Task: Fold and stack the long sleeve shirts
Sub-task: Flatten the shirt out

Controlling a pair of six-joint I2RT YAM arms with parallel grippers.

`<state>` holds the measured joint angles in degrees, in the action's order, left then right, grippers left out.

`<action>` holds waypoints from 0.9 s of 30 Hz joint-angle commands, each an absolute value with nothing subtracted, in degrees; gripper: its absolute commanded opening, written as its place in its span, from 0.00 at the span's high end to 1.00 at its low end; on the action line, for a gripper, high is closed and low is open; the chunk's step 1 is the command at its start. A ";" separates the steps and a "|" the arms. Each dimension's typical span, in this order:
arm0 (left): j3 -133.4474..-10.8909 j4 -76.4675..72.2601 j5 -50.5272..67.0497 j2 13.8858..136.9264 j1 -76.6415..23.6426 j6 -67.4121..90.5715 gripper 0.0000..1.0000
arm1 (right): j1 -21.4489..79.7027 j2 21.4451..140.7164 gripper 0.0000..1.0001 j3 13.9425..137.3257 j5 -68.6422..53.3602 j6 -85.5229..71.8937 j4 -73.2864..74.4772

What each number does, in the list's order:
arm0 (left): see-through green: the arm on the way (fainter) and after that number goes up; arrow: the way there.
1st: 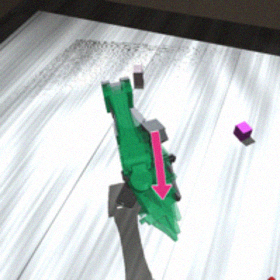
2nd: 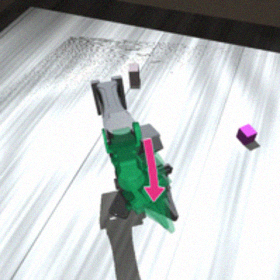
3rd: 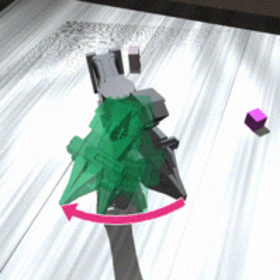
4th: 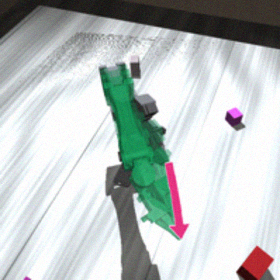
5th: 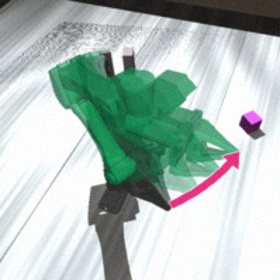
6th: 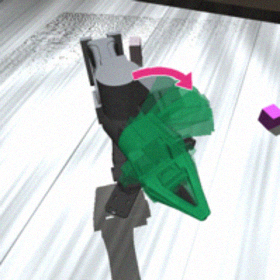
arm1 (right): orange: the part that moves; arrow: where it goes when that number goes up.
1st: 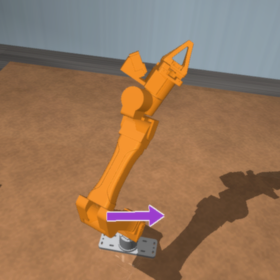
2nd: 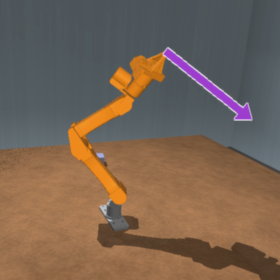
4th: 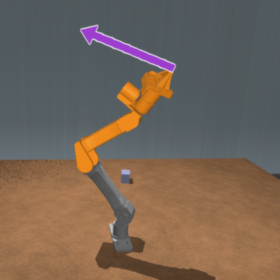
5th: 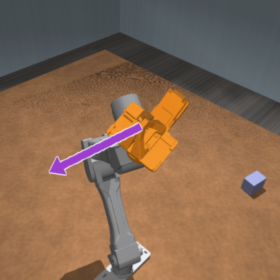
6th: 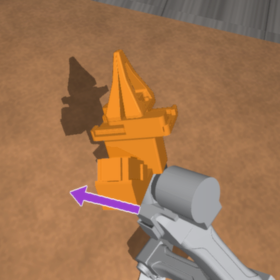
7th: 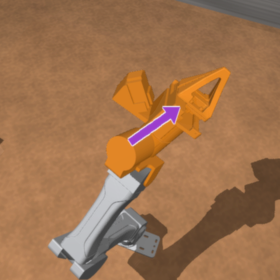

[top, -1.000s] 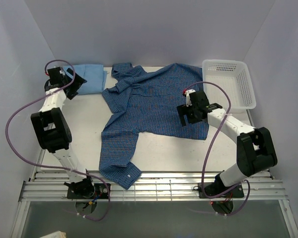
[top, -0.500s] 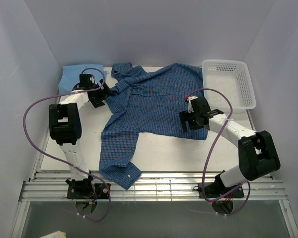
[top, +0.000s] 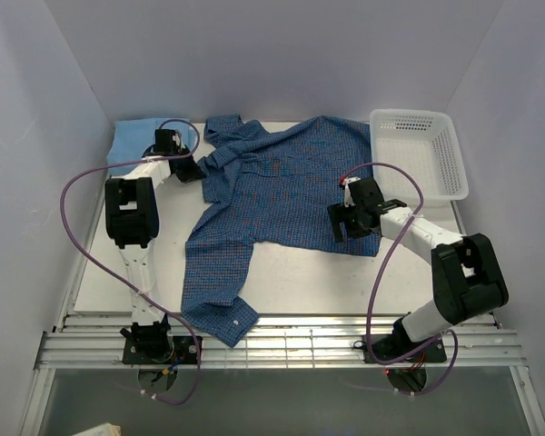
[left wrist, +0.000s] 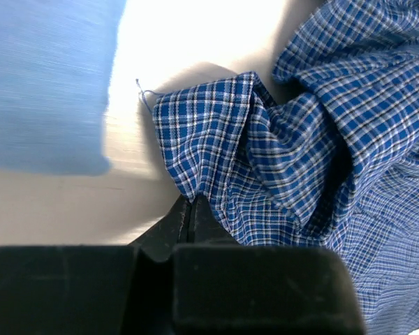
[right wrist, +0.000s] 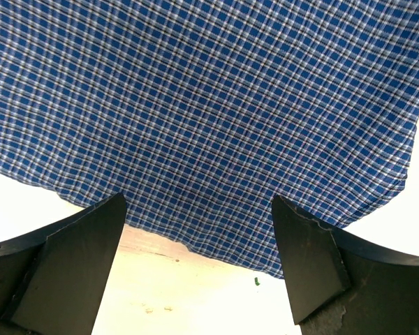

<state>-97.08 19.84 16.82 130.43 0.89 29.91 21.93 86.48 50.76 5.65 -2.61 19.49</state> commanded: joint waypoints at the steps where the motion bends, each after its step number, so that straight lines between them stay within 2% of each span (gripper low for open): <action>1: -98.61 23.03 16.53 128.69 -1.49 26.90 1.00 | 21.36 87.71 0.10 52.65 6.15 -2.29 18.02; 6: -100.45 21.97 8.63 121.74 -1.49 25.14 1.00 | 21.27 88.42 0.10 52.38 6.59 -2.64 17.93; 10: -106.95 21.45 2.30 119.62 -1.49 22.16 1.00 | 21.27 88.59 0.09 52.29 6.68 -2.11 18.19; 14: -115.12 23.45 -5.00 122.85 -0.80 19.16 1.00 | 21.36 88.94 0.09 51.86 6.86 -1.85 18.11; 20: -124.45 27.60 -7.91 128.49 2.80 19.07 0.98 | 21.27 91.23 0.10 53.43 7.82 -1.85 18.54; 21: -124.54 27.68 -8.08 129.11 3.25 19.59 0.89 | 21.36 91.84 0.10 53.70 8.08 -1.85 18.72; 22: -124.80 28.12 -7.74 129.37 4.30 20.64 0.58 | 21.36 92.11 0.10 54.40 8.43 -1.85 19.07; 24: -124.80 28.12 -6.16 129.72 5.09 21.62 0.12 | 21.36 92.37 0.10 54.84 8.53 -1.85 19.34; 25: -124.80 28.30 -5.20 129.90 5.62 22.23 0.02 | 21.36 92.20 0.10 55.28 8.44 -1.93 19.42; 27: -125.15 28.83 -2.64 130.08 5.71 22.15 0.02 | 21.36 91.50 0.10 55.72 8.26 -1.93 19.77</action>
